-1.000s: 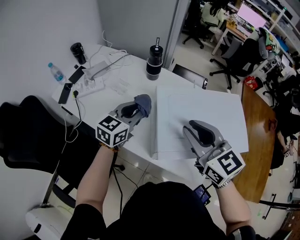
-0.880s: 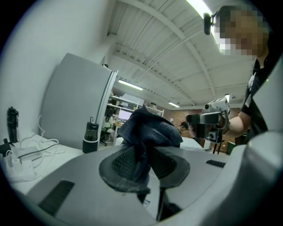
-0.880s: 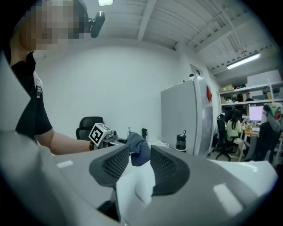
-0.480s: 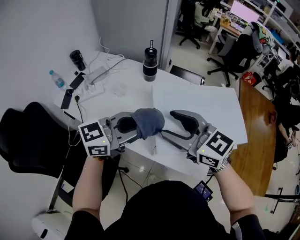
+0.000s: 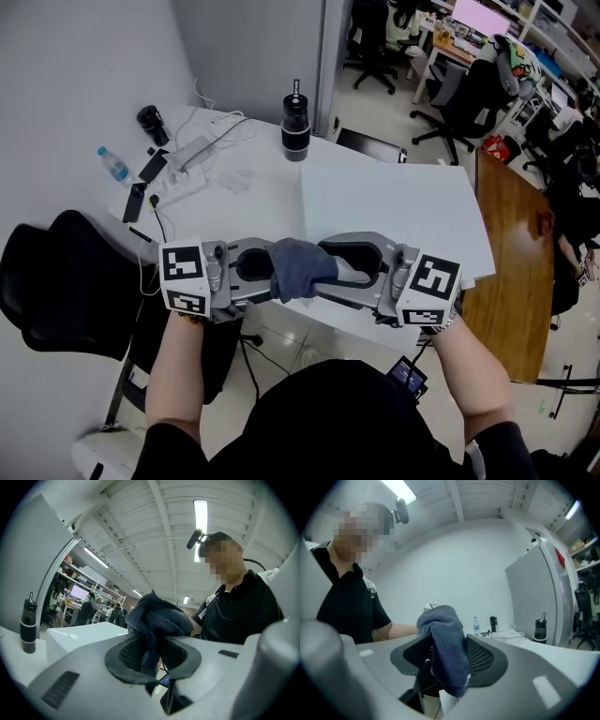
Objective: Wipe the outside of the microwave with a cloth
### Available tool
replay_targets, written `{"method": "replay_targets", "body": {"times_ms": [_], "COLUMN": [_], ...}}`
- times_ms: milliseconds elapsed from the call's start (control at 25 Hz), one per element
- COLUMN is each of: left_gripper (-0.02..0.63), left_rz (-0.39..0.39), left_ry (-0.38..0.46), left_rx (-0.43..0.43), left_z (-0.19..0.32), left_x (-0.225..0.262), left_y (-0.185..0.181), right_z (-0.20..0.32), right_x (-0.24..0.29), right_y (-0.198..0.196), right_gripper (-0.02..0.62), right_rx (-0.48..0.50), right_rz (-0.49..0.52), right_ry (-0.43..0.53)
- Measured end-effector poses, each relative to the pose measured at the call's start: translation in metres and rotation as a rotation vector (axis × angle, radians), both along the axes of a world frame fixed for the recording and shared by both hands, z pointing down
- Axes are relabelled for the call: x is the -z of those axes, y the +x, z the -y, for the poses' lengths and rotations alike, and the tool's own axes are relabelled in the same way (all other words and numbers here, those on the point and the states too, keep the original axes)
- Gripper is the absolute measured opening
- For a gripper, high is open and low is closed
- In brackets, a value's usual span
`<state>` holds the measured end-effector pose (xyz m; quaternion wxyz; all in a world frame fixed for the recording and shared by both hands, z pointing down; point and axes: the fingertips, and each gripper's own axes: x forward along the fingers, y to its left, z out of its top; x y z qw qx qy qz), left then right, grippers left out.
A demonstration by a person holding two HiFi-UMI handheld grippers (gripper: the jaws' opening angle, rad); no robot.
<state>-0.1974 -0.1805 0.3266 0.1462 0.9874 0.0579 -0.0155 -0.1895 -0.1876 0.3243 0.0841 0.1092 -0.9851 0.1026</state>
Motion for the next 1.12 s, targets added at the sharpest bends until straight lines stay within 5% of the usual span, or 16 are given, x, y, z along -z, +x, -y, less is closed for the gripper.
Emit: {"method": "replay_targets", "body": {"times_ms": [200,640,880,1120], "left_gripper": [0.081,0.127,0.123,0.101], "left_rz": [0.011,0.136,0.134,0.119], "left_ry": [0.008,0.132,0.154,0.164], "left_rx": [0.02,0.452,0.559,0.587], "left_z": [-0.002,0.05,0.052,0.048], "left_x": [0.001,-0.016,-0.015,-0.013], "left_y": [0.001,-0.033,-0.042,-0.041], "right_z": [-0.01,0.054,0.075,0.093], "right_x": [0.002,-0.016,-0.056,-0.084], "right_y": [0.0,0.025,0.029,0.039], "right_gripper": [0.13,0.077,0.077,0.075], "right_rx": [0.019,-0.365,-0.469,-0.553], "right_rz": [0.009,-0.104,-0.27,-0.478], "right_ry": [-0.011,-0.047,-0.143,-0.072]}}
